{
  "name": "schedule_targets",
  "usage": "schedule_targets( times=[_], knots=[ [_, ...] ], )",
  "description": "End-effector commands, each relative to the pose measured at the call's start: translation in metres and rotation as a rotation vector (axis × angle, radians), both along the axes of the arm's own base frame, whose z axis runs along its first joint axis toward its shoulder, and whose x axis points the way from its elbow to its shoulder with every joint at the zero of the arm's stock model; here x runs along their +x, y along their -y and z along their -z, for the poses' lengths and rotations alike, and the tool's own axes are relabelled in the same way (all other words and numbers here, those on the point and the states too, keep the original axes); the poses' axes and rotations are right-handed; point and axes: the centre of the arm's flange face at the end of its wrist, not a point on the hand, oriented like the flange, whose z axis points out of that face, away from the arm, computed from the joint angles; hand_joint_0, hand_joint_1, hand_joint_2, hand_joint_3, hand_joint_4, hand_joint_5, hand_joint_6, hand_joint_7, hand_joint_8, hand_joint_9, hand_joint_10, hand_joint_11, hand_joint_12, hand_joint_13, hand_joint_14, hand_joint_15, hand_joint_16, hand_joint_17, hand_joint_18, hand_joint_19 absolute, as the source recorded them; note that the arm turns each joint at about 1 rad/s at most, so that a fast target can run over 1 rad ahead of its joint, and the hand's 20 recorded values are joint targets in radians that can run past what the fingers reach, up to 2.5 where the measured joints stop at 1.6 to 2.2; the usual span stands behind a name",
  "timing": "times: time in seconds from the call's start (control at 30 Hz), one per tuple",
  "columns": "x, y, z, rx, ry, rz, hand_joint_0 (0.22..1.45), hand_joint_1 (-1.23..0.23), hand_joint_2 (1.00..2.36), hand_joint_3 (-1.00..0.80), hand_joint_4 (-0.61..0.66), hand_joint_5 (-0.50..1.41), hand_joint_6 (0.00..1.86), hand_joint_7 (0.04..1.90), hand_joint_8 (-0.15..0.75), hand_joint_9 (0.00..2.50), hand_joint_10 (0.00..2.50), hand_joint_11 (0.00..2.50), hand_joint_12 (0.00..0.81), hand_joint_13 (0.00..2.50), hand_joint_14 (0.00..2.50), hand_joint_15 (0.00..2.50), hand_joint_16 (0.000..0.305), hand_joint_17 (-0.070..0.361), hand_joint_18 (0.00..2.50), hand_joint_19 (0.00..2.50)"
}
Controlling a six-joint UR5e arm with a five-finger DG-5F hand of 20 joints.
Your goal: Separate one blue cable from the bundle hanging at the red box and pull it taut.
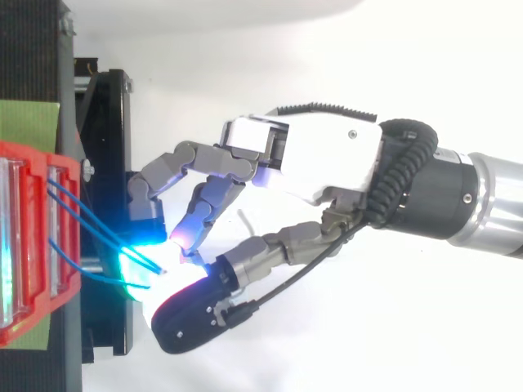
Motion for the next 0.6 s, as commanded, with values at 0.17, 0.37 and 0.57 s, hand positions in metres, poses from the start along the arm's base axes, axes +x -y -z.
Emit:
schedule_targets(
  times=[0.17, 0.37, 0.57],
  knots=[
    [-0.002, 0.009, 0.002, -0.004, -0.025, -0.002, 0.56, -0.80, 1.00, -0.50, -0.01, -0.11, 0.92, 1.06, 0.329, 1.24, 0.02, 1.22, 0.381, 1.05, 0.03, 0.86, 0.046, 0.105, 0.84, 0.71],
    [-0.003, 0.013, 0.003, -0.005, -0.033, -0.011, 0.52, -0.56, 1.00, -0.50, -0.01, -0.11, 0.87, 1.08, 0.348, 1.28, 0.02, 1.13, 0.394, 1.09, 0.02, 0.85, 0.050, 0.112, 0.88, 0.73],
    [-0.003, 0.016, 0.003, -0.006, -0.033, -0.008, 0.59, -0.53, 1.00, -0.50, 0.00, -0.12, 0.86, 1.10, 0.335, 1.27, 0.02, 1.14, 0.385, 1.08, 0.02, 0.86, 0.047, 0.106, 0.85, 0.77]
  ],
)
